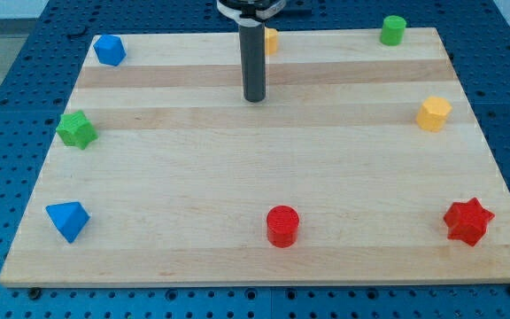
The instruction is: Point your arm at the green star
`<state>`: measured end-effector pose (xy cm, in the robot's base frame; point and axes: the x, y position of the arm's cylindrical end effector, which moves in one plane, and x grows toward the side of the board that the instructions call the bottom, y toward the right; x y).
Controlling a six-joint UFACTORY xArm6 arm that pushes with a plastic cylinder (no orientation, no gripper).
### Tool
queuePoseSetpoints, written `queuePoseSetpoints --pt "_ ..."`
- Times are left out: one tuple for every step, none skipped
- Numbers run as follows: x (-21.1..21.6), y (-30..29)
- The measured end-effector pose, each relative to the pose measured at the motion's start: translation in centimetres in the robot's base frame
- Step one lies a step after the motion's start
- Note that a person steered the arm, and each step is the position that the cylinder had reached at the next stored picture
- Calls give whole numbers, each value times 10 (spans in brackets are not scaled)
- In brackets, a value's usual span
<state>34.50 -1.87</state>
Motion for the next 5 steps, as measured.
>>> queuePoseSetpoints --pt "0 0" --pt "0 0" --pt "0 0" --pt "14 -2" --pt "58 -21"
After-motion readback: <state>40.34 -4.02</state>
